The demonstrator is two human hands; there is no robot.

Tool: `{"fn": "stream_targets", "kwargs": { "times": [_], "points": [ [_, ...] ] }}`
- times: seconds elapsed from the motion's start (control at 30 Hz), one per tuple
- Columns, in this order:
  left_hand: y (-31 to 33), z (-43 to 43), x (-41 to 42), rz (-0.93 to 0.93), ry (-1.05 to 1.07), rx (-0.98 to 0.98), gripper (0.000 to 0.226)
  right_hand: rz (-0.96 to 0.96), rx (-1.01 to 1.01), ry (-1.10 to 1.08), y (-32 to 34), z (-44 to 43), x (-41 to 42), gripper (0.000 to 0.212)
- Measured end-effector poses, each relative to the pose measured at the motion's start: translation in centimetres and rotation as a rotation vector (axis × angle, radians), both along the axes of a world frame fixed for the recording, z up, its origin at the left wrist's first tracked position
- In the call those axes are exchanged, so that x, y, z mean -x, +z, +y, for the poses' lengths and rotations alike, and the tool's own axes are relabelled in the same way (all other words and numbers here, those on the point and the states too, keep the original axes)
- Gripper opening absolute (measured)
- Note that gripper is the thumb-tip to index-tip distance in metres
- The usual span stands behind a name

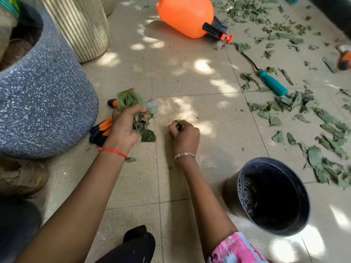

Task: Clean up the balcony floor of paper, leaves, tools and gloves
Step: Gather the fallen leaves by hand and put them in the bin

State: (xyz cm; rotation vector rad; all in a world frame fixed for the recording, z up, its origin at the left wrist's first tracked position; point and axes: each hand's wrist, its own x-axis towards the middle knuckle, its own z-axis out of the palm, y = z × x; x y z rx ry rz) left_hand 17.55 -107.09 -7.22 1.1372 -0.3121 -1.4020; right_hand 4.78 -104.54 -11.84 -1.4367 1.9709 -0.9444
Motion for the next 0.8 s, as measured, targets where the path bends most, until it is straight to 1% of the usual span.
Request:
{"fn": "stream_targets", "kwargs": {
  "times": [0.07,0.1,0.17,0.33,0.5,0.67,0.8],
  "points": [
    [0.3,0.3,0.1,0.006,0.000,0.021,0.042,-0.281,0.024,-0.150,0.6,0.1,0.7,0.041],
    [0.5,0.5,0.1,0.006,-0.003,0.030,0.045,-0.389,0.012,-0.210,0.7,0.3,0.9,0.043],
    [0.7,0.7,0.1,0.001,0.001,0.029,0.047,-0.534,-0.040,-0.276,0.8,0.7,1.2,0.043],
    [0.8,1.1,-0.2,0.012,-0.013,0.039,0.045,-0.728,-0.107,-0.307,0.7,1.3,1.7,0.046],
    [0.8,1.1,0.2,0.010,-0.025,0.030,0.045,-0.870,-0.159,-0.258,1.9,0.8,1.9,0.028],
    [1.3,0.9,1.3,0.042,-0.043,-0.008,0.042,-0.927,-0.147,-0.289,2.8,-0.5,0.8,0.030],
    [4.2,0.7,3.6,0.144,-0.001,-0.055,0.051,-0.939,-0.210,-0.346,6.9,-0.6,1.7,0.017]
  ]
}}
